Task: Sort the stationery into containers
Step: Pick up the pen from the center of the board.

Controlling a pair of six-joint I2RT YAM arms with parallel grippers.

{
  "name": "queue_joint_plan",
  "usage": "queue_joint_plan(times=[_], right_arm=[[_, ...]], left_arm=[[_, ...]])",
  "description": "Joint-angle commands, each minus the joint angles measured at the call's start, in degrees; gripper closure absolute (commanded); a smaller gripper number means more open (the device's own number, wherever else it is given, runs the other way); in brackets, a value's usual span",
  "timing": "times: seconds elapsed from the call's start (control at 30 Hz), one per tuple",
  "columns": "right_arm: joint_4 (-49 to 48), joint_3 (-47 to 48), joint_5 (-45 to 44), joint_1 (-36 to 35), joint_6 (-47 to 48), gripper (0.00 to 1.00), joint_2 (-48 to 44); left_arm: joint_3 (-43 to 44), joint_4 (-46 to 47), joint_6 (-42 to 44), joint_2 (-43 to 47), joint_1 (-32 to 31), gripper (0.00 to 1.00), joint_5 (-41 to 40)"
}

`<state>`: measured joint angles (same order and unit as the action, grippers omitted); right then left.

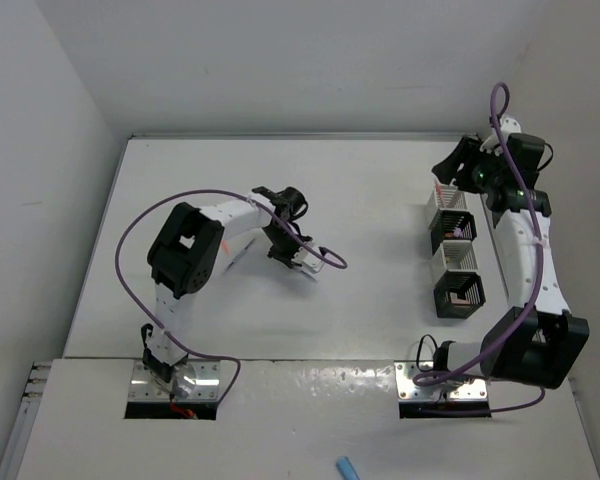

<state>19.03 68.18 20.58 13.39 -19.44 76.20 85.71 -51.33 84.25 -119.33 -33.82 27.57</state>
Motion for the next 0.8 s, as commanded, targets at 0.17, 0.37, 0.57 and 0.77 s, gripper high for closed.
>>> queue_joint_plan(times=[0.17, 0.37, 0.57, 0.77], right_arm=[[-5.4, -8.5, 7.1, -1.1, -3.0, 0.38, -9.8], [-3.0, -9.9, 12.5, -5.5, -9.1, 0.3, -12.7], [-3.4, -7.5, 14.2, -12.1, -13.7, 0.23, -11.4], [-5.7, -3.8, 15.3, -17.4, -18.3, 0.15, -8.4]], left_arm=[[-4.0, 16.1, -26.6, 8.5, -2.0, 1.0, 12.8], [-7.5, 43.1, -74.0, 19.7, -2.1, 1.0, 15.8], [-6.8, 54.8, -95.3, 23.2, -3.4, 1.0, 14.3], [-3.7, 58.2, -103.5, 22.3, -4.1, 1.0, 16.5]])
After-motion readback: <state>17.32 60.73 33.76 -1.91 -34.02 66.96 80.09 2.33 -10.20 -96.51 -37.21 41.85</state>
